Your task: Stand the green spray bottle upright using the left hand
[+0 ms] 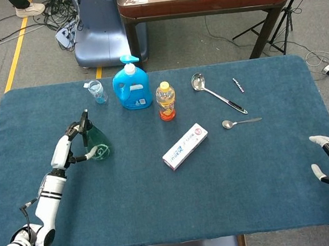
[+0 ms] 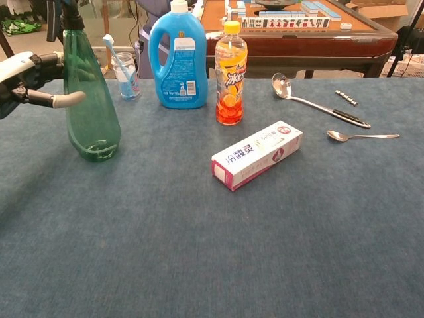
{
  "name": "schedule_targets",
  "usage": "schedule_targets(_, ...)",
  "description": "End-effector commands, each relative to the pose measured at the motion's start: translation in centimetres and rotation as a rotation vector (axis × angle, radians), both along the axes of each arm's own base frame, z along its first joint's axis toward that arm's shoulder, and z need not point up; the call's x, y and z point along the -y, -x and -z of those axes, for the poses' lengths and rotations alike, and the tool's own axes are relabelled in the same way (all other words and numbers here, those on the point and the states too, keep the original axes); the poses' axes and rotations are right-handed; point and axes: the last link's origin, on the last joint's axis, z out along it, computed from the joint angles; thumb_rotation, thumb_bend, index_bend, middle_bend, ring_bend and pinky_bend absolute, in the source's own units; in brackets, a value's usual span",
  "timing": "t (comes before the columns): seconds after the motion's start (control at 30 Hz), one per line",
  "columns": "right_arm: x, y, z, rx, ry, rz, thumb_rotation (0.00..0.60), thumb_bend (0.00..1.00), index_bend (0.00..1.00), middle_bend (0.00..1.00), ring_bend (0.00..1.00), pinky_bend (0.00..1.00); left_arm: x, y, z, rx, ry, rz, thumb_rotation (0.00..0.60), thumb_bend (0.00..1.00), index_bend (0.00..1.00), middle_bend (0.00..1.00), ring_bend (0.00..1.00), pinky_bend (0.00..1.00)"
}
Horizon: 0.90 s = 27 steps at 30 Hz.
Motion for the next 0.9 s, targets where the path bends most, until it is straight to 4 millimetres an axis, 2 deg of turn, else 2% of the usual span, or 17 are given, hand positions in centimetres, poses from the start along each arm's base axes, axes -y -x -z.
schedule_targets(0.03,0.0,0.0,0.0,0.000,-0.001,-0.001,0.600,0.31,0.24,0.27,0.20,0.25,0.1,0.1,-0.2,-0.004,0.003,0.002,0.600,0.31,0.28,0.25,0.08,0.00)
schedule_targets(0.23,0.1,-0.1,0.0,0.001,0.001,-0.001,0.600,0.31,0.24,0.27,0.20,0.25,0.2,0.0,-0.4,-0.010,0.007,0.005,0.600,0.31,0.19,0.18,0.03,0.00)
schedule_targets(0.43,0.1,0.0,0.0,0.002,0.003,0.000,0.600,0.31,0.24,0.27,0.20,0.25,0.3,-0.1,-0.4,-0.028,0.020,0.007,0.600,0.31,0.02,0.06,0.00,0.00)
schedule_targets(0.7,0.1,0.1,-0.1,0.003,0.007,-0.002,0.600,0.31,0.24,0.27,0.20,0.25,0.3,-0.1,-0.8,-0.032,0.020,0.000,0.600,0.31,0.00,0.00,0.00,0.00)
schedule_targets(0.9,0.1,0.0,-0.1,0.006,0.006,-0.008,0.600,0.31,0.24,0.27,0.20,0.25,0.6,0.0,-1.2,-0.023,0.020,-0.001,0.600,0.31,0.00,0.00,0.00,0.00)
